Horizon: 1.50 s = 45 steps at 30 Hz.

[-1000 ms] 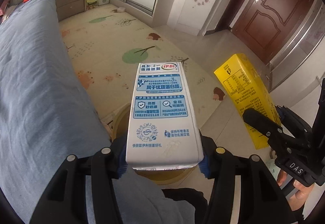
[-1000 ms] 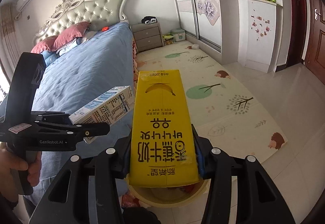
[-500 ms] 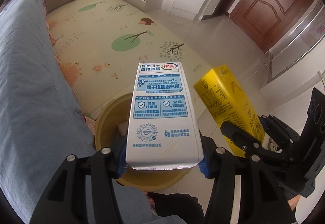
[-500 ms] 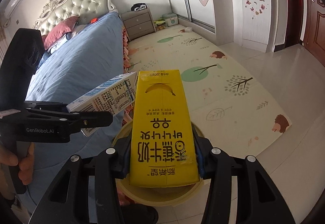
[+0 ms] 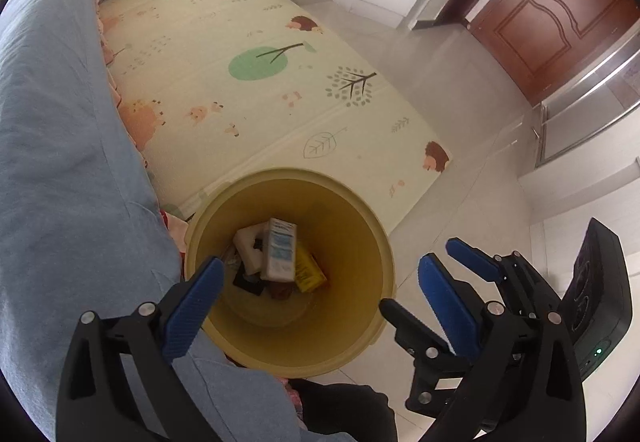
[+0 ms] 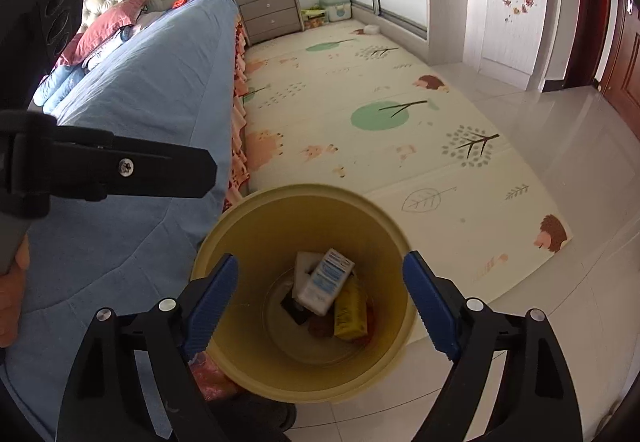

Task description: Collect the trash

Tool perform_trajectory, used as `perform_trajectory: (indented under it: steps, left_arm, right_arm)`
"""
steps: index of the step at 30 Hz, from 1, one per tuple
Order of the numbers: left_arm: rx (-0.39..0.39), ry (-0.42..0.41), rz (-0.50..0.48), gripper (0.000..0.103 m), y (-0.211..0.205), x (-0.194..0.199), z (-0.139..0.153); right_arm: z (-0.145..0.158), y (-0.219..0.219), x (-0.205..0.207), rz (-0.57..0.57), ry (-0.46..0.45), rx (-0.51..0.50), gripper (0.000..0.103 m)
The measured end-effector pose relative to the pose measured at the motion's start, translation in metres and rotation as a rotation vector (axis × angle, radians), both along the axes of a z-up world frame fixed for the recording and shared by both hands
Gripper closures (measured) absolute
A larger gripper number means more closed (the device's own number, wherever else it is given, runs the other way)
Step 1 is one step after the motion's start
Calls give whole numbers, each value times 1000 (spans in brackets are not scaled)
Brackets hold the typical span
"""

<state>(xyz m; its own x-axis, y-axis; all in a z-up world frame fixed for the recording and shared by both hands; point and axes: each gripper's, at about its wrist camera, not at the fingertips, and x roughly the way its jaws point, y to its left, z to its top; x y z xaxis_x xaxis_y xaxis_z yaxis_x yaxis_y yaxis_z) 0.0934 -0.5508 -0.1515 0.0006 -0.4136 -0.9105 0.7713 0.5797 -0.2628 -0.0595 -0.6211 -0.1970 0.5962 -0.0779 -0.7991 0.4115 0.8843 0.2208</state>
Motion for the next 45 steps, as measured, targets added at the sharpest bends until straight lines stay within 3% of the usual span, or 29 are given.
perform_trajectory:
  steps: [31, 40, 45]
  left_arm:
    - [-42, -73, -22, 6, 10, -13, 17]
    - [-116, -121, 4, 6, 45, -21, 44]
    - [-168, -212, 50, 6, 85, -21, 72]
  right_arm:
    - [26, 20, -14, -6, -15, -11, 21]
    - [52, 37, -21, -13, -74, -47, 21]
    - [74, 63, -13, 5, -146, -60, 21]
